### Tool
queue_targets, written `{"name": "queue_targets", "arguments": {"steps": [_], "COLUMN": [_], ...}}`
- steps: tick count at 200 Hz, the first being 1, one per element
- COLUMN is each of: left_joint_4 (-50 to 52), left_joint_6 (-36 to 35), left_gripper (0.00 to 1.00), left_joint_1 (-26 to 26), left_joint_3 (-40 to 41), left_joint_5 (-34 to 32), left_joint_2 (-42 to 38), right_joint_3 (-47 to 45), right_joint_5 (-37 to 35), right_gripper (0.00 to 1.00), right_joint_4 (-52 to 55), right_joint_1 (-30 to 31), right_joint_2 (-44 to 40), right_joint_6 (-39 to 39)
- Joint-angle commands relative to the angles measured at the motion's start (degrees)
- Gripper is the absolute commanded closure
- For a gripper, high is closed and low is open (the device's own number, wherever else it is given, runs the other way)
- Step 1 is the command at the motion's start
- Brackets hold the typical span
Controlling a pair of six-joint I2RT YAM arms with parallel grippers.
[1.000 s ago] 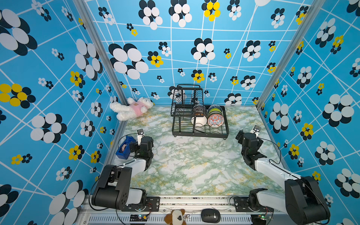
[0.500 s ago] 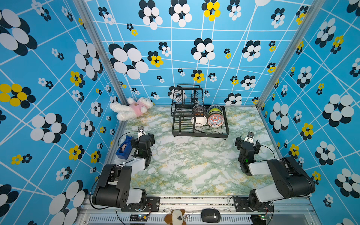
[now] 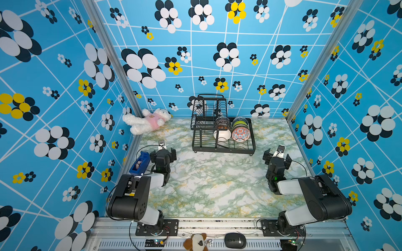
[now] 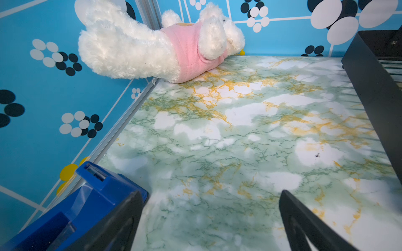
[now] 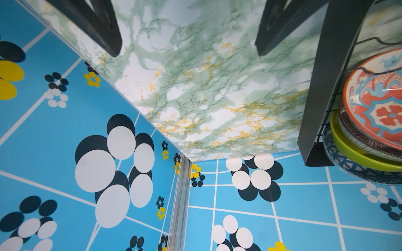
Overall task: Load bowls into a dish rack
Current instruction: Reset both arms
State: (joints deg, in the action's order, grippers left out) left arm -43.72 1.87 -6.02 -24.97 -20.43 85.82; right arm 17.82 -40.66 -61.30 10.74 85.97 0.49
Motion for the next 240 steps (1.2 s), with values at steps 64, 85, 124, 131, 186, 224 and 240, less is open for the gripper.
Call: {"name": "queue_targets", "arguments": {"steps": [64, 85, 124, 131, 186, 224, 240], "left_joint_4": [-12.8, -10.1, -10.0, -10.2, -10.1, -10.0, -10.1], "left_joint_6": [-2.1, -1.1, -1.1, -1.1, -1.1, -1.1, -1.1], "left_gripper": [0.01, 0.01, 0.01, 0.01, 0.01, 0.01, 0.01], "left_joint_1": [0.4, 1.3, 1.5, 1.5, 1.5, 1.5, 1.5], "left_joint_3": [4.9, 3.9, 3.9, 3.9, 3.9, 3.9, 3.9], "left_joint_5": [6.2, 7.3, 7.5, 7.5, 7.5, 7.5, 7.5], "left_joint_2": [2.8, 2.4, 2.4, 2.5, 2.4, 2.5, 2.4], "right_joint_3": [3.6, 0.7, -7.4, -7.9, -4.6, -1.8, 2.1], "right_joint_5": [6.3, 7.8, 12.4, 12.8, 13.6, 12.9, 15.6], "right_gripper": [0.01, 0.01, 0.00, 0.01, 0.01, 0.01, 0.01], "right_joint_4": [6.1, 0.7, -17.7, -19.2, -15.1, -8.1, 1.9], "right_joint_1": [-0.3, -0.4, -0.4, -0.4, -0.6, -1.6, -5.2], "right_joint_2": [1.1, 0.9, 4.1, 4.7, 7.2, 5.9, 4.4], "right_joint_6": [-1.7, -2.1, -3.9, -4.1, -3.9, -2.2, 1.2]}}
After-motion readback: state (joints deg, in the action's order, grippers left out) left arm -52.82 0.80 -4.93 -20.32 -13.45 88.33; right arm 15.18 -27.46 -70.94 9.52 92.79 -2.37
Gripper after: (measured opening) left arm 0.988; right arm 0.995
